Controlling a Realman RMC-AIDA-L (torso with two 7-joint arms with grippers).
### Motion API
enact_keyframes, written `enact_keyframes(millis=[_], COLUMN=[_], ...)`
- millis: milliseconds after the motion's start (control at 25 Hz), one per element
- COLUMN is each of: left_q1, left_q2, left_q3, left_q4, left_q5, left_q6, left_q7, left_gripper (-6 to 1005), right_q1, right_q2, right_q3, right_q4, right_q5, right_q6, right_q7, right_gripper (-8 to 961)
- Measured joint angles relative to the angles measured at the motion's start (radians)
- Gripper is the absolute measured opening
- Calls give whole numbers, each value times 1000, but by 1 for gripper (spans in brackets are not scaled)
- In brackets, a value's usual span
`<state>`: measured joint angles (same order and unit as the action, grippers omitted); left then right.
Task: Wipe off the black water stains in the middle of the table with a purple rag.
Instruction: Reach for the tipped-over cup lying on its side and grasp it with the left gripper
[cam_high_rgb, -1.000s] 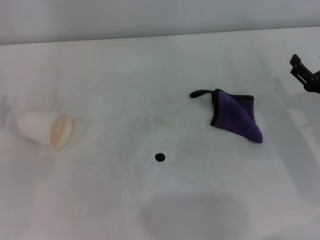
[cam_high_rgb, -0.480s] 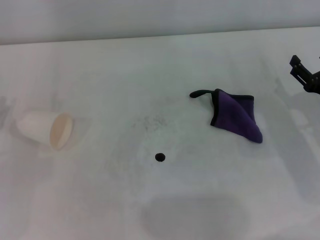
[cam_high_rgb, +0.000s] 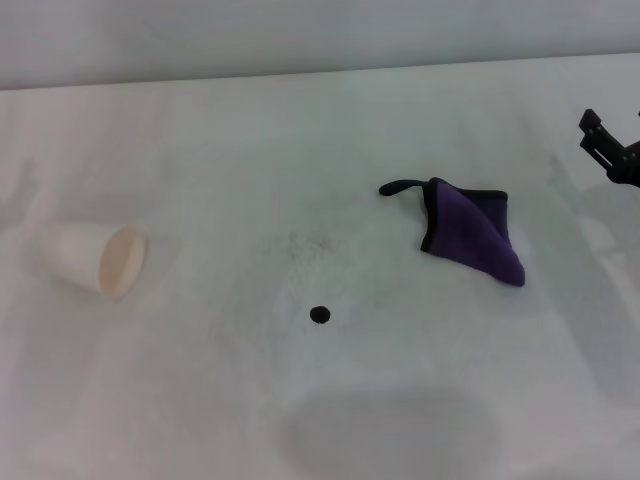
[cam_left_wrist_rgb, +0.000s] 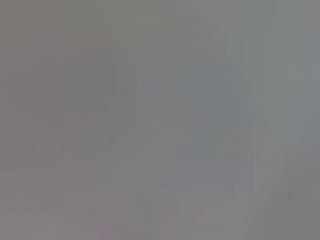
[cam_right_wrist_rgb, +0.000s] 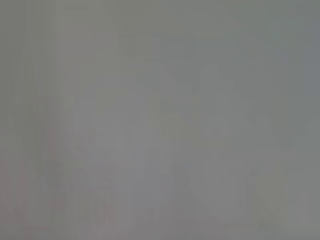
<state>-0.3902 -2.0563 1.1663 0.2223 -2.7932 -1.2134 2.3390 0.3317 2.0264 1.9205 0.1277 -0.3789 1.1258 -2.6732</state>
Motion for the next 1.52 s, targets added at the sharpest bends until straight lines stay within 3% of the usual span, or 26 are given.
enact_keyframes(millis=[160, 200, 240, 280, 400, 560, 640, 680, 760, 800, 840, 1040, 1120, 1160, 1280, 1360, 1520], left_q1=[5, 11, 11, 13, 15, 5, -6, -12, -25, -47, -47, -125, -134, -164, -169, -188, -202], left_q2=[44, 92, 92, 112, 192, 321, 372, 386, 400, 404, 404, 400, 399, 389, 384, 364, 340], left_q3=[0, -6, -6, -6, -9, -13, -32, -57, -127, -223, -223, -388, -394, -396, -395, -391, -389], left_q4=[70, 149, 149, 173, 241, 361, 424, 450, 489, 528, 528, 616, 628, 691, 707, 775, 849], left_q5=[102, 221, 221, 267, 399, 622, 728, 782, 888, 1023, 1023, 1379, 1419, 1547, 1575, 1692, 1790], left_q6=[-6, -15, -15, -16, -20, -49, -69, -85, -126, -177, -177, -279, -289, -324, -332, -353, -406], left_q7=[-112, -224, -224, -284, -485, -756, -857, -885, -912, -921, -921, -913, -904, -841, -823, -731, -627], left_gripper=[886, 886, 885, 884, 883, 882, 882, 882, 883, 883, 883, 883, 882, 882, 882, 882, 881], right_q1=[6, 7, 7, 8, 17, 26, 28, 30, 31, 32, 32, 33, 34, 34, 35, 35, 39], right_q2=[0, 0, 0, 0, 0, 0, 0, 0, 0, 0, 0, 0, -1, -1, -1, -1, 0], right_q3=[-2, -2, -2, -2, -2, -3, -2, -2, -2, -2, -2, -2, -1, -1, 0, 0, 0], right_q4=[2, 4, 4, 5, 4, 4, 3, 3, 5, 7, 7, 10, 11, 11, 12, 12, 12], right_q5=[0, 0, 0, 0, 0, 0, 0, 0, 0, 0, 0, 0, 2, 6, 30, 39, 42], right_q6=[0, 0, 0, 0, 0, 0, -1, -3, -7, -11, -11, -12, -13, -13, -13, -13, -14], right_q7=[0, -1, -2, -2, -3, -3, -4, -4, -4, -4, -4, -4, -5, -5, -5, -5, -5], right_gripper=[866, 866, 866, 866, 866, 866, 866, 866, 866, 866, 866, 866, 865, 865, 865, 865, 865])
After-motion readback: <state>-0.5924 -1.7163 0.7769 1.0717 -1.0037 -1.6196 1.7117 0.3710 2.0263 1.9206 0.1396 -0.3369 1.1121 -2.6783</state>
